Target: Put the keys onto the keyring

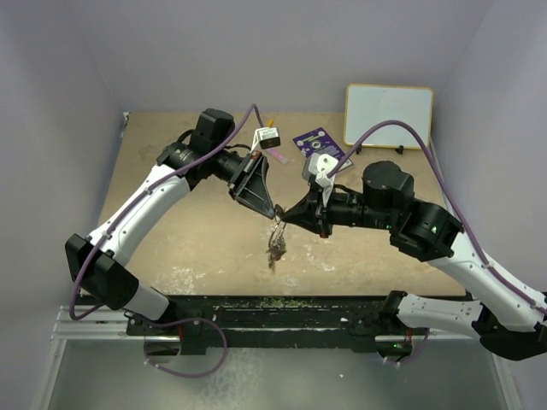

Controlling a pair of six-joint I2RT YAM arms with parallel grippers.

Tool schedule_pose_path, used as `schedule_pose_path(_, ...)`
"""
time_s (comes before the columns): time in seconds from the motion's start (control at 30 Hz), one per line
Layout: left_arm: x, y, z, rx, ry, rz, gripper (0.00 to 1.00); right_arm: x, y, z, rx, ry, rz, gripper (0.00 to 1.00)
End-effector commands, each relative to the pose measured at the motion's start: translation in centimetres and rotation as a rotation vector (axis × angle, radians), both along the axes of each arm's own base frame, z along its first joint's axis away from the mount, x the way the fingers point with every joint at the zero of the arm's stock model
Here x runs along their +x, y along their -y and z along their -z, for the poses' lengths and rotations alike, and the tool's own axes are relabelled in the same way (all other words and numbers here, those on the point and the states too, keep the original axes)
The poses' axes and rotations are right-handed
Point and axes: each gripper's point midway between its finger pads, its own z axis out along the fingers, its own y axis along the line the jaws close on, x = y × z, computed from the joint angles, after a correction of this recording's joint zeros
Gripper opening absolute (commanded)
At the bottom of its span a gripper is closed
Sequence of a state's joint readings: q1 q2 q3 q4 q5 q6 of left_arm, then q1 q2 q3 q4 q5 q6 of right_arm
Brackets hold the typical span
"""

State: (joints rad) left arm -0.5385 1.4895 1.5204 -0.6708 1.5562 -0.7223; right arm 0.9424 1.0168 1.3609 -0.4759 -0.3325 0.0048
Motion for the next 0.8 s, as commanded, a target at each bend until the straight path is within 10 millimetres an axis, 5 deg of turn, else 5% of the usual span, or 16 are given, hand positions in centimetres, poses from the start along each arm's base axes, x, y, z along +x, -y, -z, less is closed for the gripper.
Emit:
schedule_pose_path(0.0,-1.6,-1.7,-1.8,-0.106,-0.035,0.157,0.04,-0.5,-0.4,-4.3,0.094,0.09,-0.047,0.0)
schedule_pose_path(0.77,-1.5,-1.6,-1.8,-0.101,-0.044,0.158,0.04,0.2,-0.9,-2.5,0.027,0.081,-0.048,0.0)
